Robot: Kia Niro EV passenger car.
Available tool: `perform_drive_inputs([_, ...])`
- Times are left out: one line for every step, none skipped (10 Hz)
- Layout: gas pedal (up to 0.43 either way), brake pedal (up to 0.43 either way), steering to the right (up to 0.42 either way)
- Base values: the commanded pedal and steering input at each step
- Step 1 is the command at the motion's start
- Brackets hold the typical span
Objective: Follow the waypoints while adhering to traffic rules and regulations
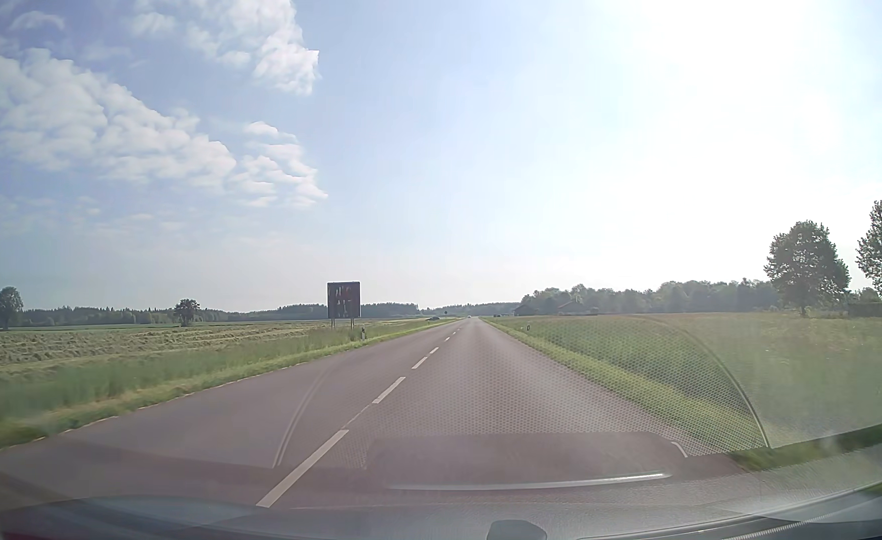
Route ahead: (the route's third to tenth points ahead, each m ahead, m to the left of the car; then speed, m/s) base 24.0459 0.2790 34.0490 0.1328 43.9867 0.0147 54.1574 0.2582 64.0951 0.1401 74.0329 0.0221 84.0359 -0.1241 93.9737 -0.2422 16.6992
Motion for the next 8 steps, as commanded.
perform_drive_inputs([0.287,0.000,-0.004])
perform_drive_inputs([0.287,0.000,-0.004])
perform_drive_inputs([0.287,0.000,-0.002])
perform_drive_inputs([0.280,0.000,0.002])
perform_drive_inputs([0.268,0.000,0.004])
perform_drive_inputs([0.260,0.000,0.003])
perform_drive_inputs([0.157,0.000,0.003])
perform_drive_inputs([0.118,0.000,0.002])
